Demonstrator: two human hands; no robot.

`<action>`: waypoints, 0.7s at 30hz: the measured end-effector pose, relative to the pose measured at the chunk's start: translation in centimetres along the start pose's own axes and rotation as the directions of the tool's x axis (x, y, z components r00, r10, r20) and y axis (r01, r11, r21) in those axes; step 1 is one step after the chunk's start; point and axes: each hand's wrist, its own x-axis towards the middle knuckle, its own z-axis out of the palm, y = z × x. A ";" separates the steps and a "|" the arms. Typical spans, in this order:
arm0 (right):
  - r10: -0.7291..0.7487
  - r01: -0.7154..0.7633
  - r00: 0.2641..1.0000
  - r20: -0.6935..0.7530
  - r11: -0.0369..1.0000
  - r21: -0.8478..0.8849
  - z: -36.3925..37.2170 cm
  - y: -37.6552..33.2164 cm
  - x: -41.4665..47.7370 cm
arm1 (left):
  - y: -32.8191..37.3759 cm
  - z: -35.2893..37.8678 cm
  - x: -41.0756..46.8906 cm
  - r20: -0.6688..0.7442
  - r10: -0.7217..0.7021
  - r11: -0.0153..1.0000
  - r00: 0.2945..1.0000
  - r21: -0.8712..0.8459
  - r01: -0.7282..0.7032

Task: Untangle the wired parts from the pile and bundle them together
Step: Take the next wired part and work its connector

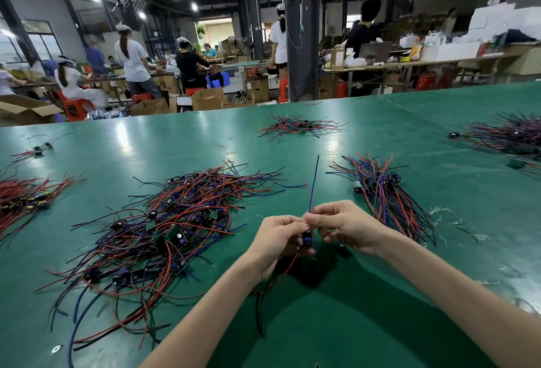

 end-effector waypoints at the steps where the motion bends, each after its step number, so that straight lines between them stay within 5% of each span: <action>1: -0.007 0.007 1.000 -0.018 1.000 -0.001 0.1 0.1 0.1 | 0.0 0.0 0.0 0.006 -0.003 1.000 1.000 0.004 0.003; 15: -0.107 0.168 0.921 -0.374 0.977 0.133 -1.2 0.4 1.6 | 0.0 0.0 -0.1 0.222 -0.076 0.987 0.972 0.153 0.042; 21: -0.202 0.215 0.809 -0.553 0.976 -0.041 -3.2 0.6 2.5 | 0.0 0.1 -0.3 0.297 -0.088 0.982 0.951 0.184 0.033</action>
